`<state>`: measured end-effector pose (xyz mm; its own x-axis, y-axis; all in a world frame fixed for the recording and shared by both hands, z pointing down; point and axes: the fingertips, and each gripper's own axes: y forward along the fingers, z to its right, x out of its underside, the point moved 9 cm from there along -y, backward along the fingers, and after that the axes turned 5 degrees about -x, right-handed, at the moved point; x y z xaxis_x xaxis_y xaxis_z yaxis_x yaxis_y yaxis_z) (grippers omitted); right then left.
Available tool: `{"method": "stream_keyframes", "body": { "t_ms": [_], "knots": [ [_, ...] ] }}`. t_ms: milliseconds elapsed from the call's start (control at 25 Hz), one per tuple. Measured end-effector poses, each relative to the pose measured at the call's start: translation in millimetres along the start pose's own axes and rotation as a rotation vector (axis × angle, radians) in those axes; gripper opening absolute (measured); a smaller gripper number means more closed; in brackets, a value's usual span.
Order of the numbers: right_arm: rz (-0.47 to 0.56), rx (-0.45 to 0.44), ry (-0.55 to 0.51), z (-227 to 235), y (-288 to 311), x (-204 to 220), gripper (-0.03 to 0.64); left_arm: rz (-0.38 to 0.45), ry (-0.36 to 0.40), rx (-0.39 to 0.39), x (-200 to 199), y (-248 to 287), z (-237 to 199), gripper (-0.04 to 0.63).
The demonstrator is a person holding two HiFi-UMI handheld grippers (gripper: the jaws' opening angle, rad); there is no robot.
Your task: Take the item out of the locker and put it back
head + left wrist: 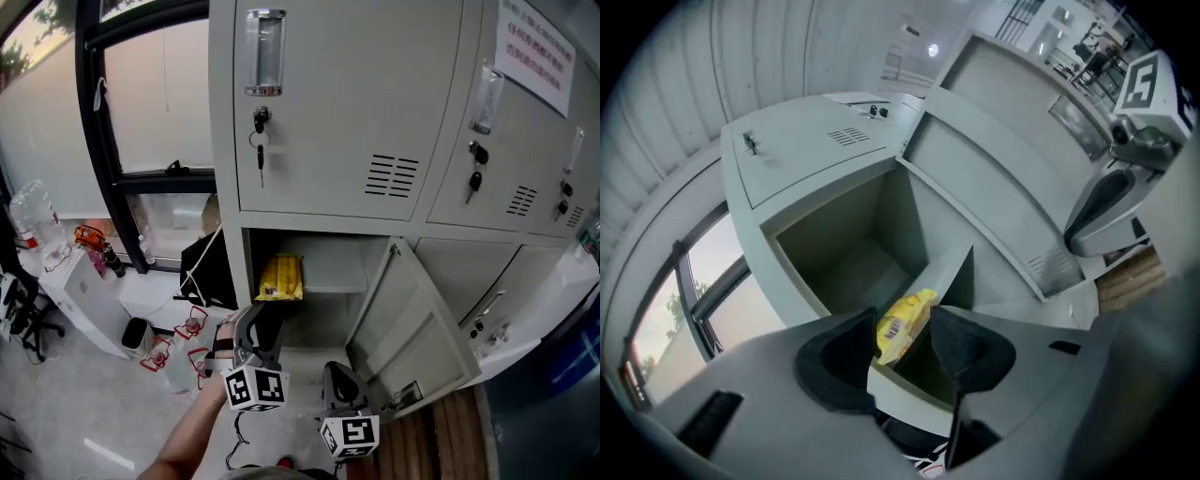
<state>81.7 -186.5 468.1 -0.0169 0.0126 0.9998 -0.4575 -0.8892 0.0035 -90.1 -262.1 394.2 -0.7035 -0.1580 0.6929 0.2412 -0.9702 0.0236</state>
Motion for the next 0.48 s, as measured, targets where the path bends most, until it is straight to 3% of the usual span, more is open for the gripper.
{"method": "stream_keyframes", "body": {
  "t_ms": [280,480],
  "knots": [
    [-0.001,0.008,0.005,2,2,2,0.018,-0.054,0.083,0.020,2,30,5,0.229],
    [-0.005,0.028,-0.009,6,0,2,0.018,-0.104,0.092,0.043,9,41,10,0.232]
  ]
}}
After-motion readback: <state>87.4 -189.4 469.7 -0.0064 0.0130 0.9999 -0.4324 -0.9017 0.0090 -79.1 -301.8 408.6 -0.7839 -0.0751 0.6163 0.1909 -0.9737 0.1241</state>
